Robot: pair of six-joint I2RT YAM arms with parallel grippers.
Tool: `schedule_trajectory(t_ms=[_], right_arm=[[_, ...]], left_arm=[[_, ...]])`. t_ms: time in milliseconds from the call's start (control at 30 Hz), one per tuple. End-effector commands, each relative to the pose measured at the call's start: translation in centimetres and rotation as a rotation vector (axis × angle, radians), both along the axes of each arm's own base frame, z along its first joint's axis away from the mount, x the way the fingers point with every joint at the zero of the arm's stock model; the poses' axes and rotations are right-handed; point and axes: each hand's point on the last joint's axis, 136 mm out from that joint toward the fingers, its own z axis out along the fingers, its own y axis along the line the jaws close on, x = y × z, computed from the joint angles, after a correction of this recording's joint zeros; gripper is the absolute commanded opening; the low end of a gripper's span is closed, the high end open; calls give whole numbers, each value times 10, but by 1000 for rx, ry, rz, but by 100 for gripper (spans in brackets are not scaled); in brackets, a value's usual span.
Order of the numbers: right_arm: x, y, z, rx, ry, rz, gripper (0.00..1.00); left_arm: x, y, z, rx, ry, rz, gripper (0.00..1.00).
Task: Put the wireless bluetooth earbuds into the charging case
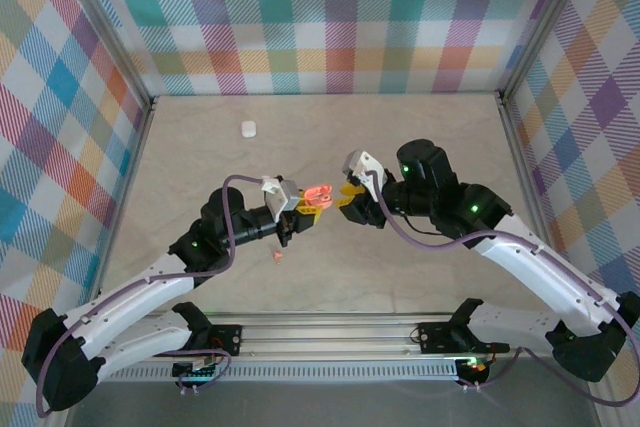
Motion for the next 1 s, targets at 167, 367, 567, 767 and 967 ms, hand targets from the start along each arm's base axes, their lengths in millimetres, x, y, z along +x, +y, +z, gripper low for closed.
schedule_trajectory(t_ms=[167, 367, 567, 767, 967], right_arm=[[34, -11, 0, 119, 188, -232, 35], [59, -14, -67, 42, 393, -427, 37], [72, -6, -127, -24, 572, -536, 38], [83, 22, -169, -117, 745, -547, 37], [83, 70, -204, -251, 826, -490, 38]], left_arm=[[7, 39, -40, -43, 208, 161, 0], [-5, 61, -75, -40, 331, 228, 0], [-16, 104, -93, -13, 354, 405, 0], [-32, 131, -97, 15, 374, 485, 0], [-35, 151, -80, -17, 335, 565, 0]])
